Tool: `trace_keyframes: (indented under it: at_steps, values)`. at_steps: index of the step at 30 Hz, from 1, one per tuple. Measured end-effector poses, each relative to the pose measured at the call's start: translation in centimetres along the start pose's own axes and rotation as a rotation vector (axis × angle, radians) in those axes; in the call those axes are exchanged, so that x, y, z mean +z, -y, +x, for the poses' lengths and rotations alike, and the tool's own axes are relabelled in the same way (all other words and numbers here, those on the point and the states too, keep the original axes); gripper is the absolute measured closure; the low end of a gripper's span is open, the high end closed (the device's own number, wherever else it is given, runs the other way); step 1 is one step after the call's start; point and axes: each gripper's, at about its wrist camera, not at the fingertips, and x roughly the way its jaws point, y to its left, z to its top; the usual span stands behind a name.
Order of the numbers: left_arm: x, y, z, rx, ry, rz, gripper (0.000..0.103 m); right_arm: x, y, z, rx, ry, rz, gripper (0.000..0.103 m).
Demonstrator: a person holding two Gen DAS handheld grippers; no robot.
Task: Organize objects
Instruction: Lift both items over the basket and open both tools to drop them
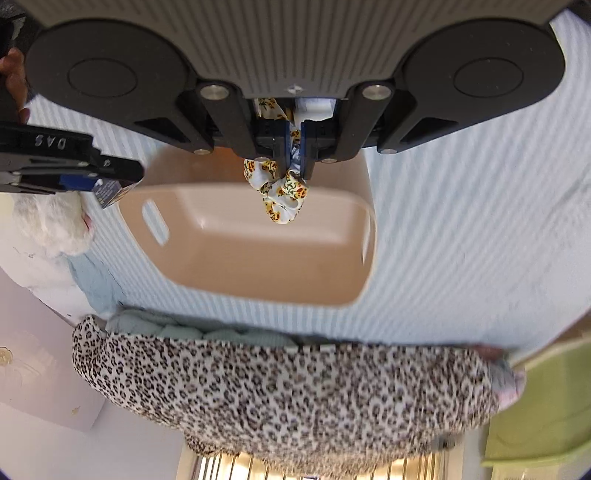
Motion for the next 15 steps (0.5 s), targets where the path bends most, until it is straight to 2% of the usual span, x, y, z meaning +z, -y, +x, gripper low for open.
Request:
trace_keyframes:
  at_steps: [8,15]
  values:
    - [3.0,0.5,3.9,0.01,0.031,0.026,0.098,4.3,1.7,2.1,-0.066,0.068,0.013,0.055]
    - [2.9,0.7,9.1,0.064,-0.043,0.055,0.098,5.6,3.1,7.0,-0.136,0.008,0.017,0.055]
